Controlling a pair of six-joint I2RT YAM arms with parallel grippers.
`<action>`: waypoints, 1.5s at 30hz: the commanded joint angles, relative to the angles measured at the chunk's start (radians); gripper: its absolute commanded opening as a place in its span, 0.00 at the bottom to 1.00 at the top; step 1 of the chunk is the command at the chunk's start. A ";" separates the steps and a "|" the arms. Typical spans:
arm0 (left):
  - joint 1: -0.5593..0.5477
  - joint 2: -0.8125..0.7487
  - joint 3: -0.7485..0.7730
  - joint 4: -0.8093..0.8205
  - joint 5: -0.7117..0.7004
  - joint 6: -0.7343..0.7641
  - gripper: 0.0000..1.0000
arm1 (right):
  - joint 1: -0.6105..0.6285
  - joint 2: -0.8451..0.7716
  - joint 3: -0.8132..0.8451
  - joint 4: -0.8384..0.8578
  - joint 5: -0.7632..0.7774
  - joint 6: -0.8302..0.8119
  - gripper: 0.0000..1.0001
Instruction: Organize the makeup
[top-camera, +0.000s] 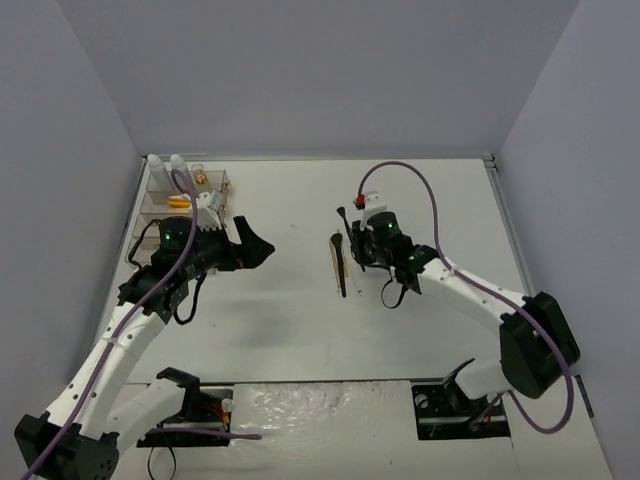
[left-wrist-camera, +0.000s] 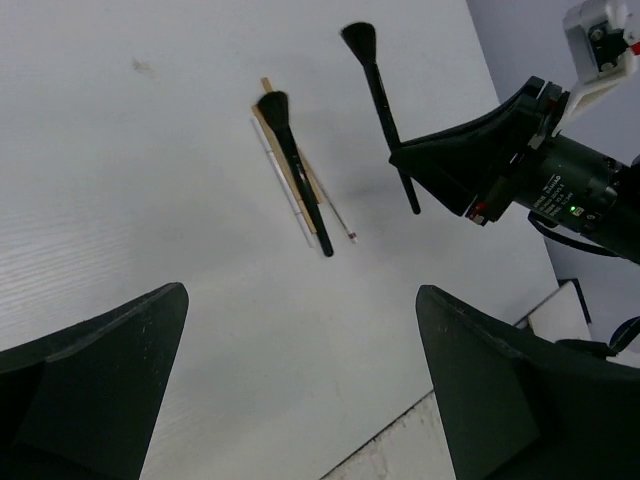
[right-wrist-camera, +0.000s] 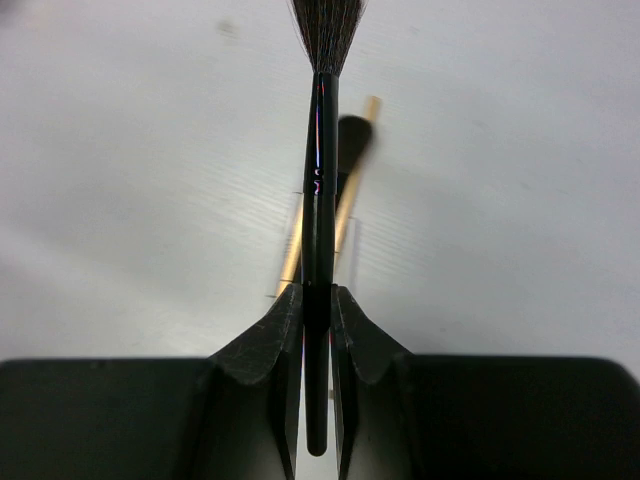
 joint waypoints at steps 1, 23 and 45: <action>-0.139 0.057 0.051 0.201 -0.094 -0.136 0.95 | 0.094 -0.113 -0.006 0.120 -0.104 0.027 0.00; -0.334 0.232 0.053 0.403 -0.347 -0.248 0.45 | 0.197 -0.205 -0.111 0.385 -0.196 0.170 0.00; -0.348 0.282 0.031 0.462 -0.342 -0.296 0.00 | 0.197 -0.196 -0.125 0.415 -0.170 0.174 0.12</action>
